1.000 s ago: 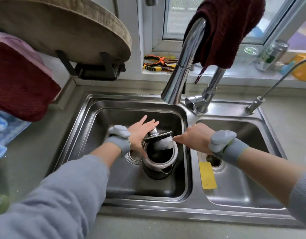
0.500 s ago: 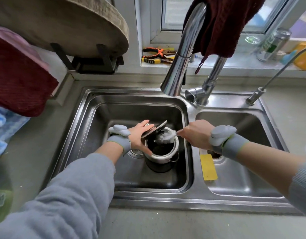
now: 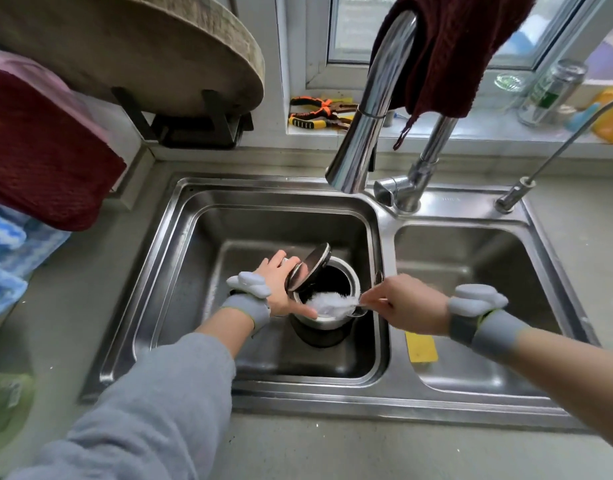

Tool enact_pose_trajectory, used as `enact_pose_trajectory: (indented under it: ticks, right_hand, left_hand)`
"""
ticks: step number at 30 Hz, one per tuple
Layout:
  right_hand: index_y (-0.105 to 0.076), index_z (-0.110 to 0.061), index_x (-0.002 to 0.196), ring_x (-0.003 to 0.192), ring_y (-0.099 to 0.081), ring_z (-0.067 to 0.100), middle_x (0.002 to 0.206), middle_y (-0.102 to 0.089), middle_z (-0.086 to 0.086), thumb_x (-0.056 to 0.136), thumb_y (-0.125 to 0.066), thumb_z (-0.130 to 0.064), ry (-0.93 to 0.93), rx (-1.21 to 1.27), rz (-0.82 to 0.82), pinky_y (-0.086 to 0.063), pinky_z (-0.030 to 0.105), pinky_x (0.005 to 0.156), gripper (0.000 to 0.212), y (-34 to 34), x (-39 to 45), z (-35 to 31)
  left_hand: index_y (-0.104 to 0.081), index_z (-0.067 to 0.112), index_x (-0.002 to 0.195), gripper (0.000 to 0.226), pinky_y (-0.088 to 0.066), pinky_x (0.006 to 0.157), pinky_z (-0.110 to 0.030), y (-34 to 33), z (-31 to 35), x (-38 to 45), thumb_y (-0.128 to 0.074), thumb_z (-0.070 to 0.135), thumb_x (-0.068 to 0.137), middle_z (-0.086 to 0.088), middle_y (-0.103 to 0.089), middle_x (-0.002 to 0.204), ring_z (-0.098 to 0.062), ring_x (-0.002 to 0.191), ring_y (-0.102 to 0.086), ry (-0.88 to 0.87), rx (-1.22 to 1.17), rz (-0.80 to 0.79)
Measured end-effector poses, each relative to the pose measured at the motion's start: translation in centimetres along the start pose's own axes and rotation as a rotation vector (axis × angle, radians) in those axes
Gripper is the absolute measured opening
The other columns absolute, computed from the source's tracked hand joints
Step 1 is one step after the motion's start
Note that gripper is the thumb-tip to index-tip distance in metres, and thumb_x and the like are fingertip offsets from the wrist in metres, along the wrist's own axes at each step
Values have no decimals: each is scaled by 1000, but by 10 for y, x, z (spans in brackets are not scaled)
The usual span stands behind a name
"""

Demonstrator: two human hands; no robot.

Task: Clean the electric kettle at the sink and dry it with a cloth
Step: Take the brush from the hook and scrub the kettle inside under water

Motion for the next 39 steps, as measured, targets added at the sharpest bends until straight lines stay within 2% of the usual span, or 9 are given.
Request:
enact_pose_trajectory:
  ticks: [3,11,17,21,25,28,31,35,39]
  right_hand:
    - [-72,-21,103,99,-64,27,105,-72,3,89,-49,-15,3,121,-54,-52,35,87,27,-26,15,-18]
    - [-67,-19,93,87,-62,38,93,-69,10,86,-46,-19,1,-64,-11,-56,42,73,22,-12,9,-1]
    - [-71,-21,107,98,-64,29,106,-71,5,91,-49,-18,69,-33,-87,-52,35,85,28,-10,6,-2]
    - [-71,-13,105,95,-65,20,105,-72,2,92,-50,-16,27,250,-82,-50,27,86,25,-25,10,-21]
    - [-63,8,89,47,-43,20,56,-49,6,92,-43,-6,-206,695,-16,-34,16,36,25,-42,43,-38]
    - [-57,13,104,39,-29,14,50,-35,4,94,-40,-4,-332,970,-104,-23,15,36,26,-57,36,-30]
    - [-59,-1,109,36,-23,11,49,-30,2,98,-42,-8,-303,1067,-250,-21,15,38,22,-62,18,-25]
    - [-47,-8,87,33,-17,7,44,-25,-2,98,-35,-4,-336,1347,-111,-16,12,38,17,-49,32,-10]
    - [-54,-6,105,34,-16,5,45,-23,-5,100,-37,-9,-269,1421,-202,-17,11,36,17,-43,22,3]
  left_hand:
    - [-26,33,141,120,-36,109,-42,1,2,-10,-65,86,41,4,-24,148,-21,136,-31,26,-7,19]
    - [-13,43,145,129,-41,102,-33,-4,-9,-15,-66,86,36,10,-17,150,-22,125,-49,15,-30,-59]
    - [-22,51,137,124,-47,95,-38,-7,-11,-18,-64,88,27,12,-37,131,-24,108,-59,52,-30,-72]
    - [-30,53,127,113,-50,91,-37,-14,-12,-20,-67,86,25,11,-39,121,-23,99,-60,75,-73,-40]
    - [-35,55,99,85,-51,86,-34,-19,-11,-16,-74,79,28,8,-35,112,-22,90,-60,84,-144,-75]
    - [-31,57,88,78,-51,88,-36,-20,-15,-13,-74,79,26,7,-35,112,-20,90,-60,87,-173,-82]
    - [-36,54,98,85,-50,91,-36,-18,-16,-10,-75,77,26,7,-33,114,-20,94,-60,71,-183,-94]
    - [-36,50,115,97,-47,97,-33,-17,-11,-7,-80,71,32,6,-30,122,-19,100,-57,47,-217,-85]
    - [-28,51,131,113,-39,104,-30,-20,-11,-6,-78,69,33,9,-23,123,-17,110,-49,54,-278,-81]
Point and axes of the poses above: each hand's wrist, its own x-axis towards the middle knuckle, its own y-axis out of the back of the hand, z = x × y, the point moved 6 cm from there along x, towards the middle knuckle
